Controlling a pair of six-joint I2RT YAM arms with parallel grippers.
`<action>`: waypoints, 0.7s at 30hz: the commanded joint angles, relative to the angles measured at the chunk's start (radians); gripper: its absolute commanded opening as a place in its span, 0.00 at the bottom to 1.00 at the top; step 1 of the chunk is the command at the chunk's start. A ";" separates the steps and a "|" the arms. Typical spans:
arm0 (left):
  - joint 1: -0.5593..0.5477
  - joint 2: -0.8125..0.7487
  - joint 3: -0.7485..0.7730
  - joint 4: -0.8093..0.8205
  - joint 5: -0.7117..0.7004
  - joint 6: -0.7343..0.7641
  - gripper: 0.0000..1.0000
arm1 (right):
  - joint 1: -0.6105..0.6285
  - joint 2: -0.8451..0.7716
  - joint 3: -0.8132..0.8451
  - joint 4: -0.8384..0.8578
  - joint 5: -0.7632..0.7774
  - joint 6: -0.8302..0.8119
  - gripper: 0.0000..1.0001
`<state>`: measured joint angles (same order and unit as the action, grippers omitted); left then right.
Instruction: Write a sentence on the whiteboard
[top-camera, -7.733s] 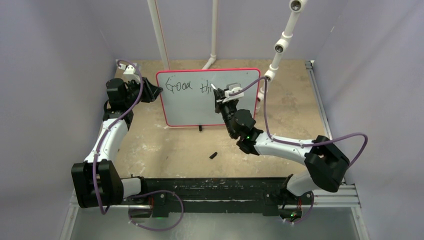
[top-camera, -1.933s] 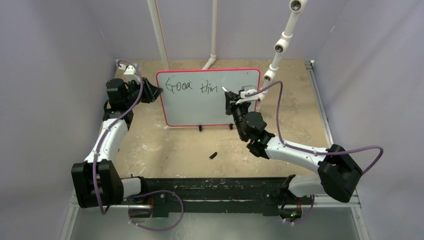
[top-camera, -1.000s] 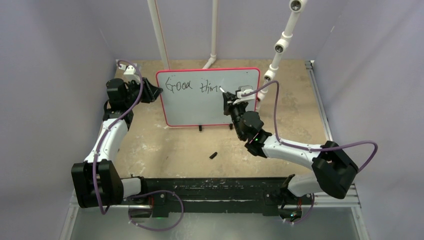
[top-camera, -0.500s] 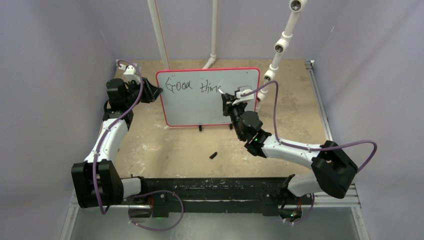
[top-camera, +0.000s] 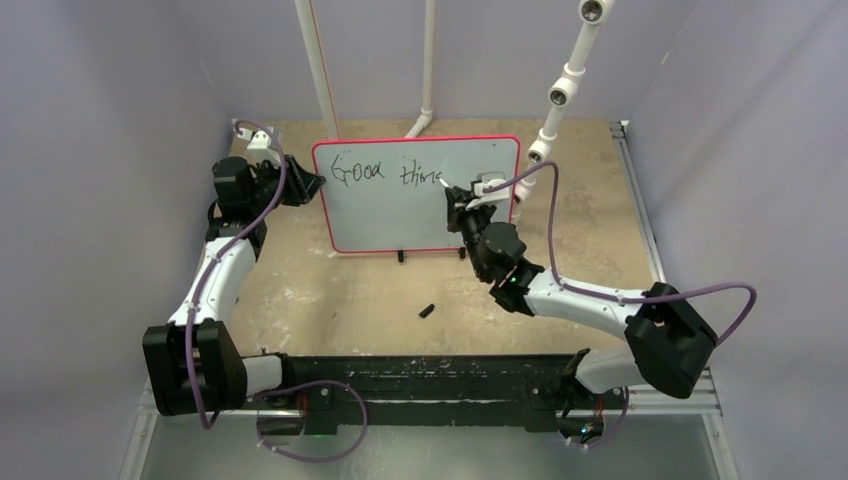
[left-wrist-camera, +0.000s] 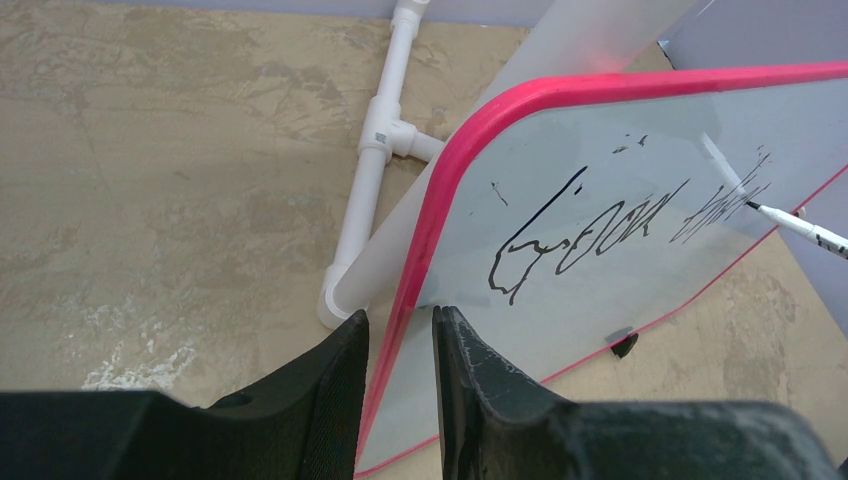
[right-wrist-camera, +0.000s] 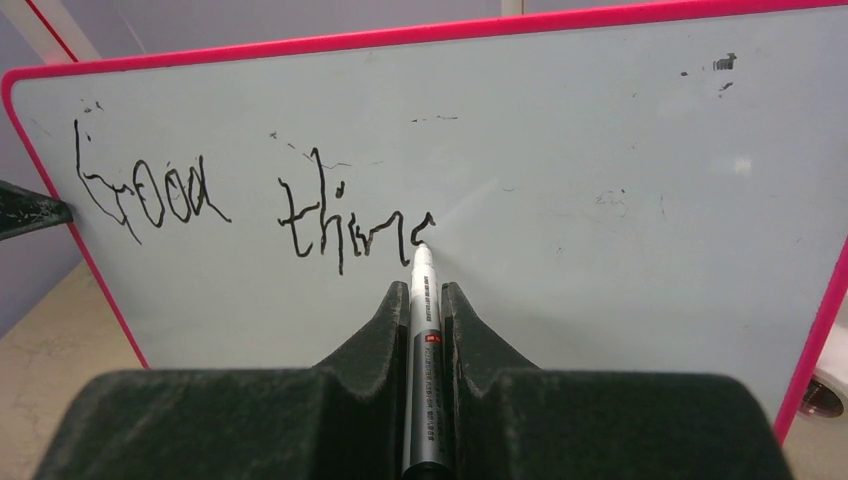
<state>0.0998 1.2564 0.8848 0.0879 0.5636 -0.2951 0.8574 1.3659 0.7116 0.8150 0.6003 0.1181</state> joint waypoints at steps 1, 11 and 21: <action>-0.001 -0.018 0.000 0.024 0.000 0.014 0.29 | -0.008 -0.027 0.025 -0.004 0.072 -0.036 0.00; 0.000 -0.016 -0.001 0.026 0.001 0.013 0.29 | -0.008 -0.019 0.060 0.036 0.070 -0.073 0.00; 0.000 -0.018 -0.001 0.025 0.002 0.012 0.29 | -0.008 -0.012 0.047 0.024 0.080 -0.058 0.00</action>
<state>0.0998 1.2564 0.8852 0.0879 0.5640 -0.2951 0.8574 1.3598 0.7326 0.8276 0.6365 0.0677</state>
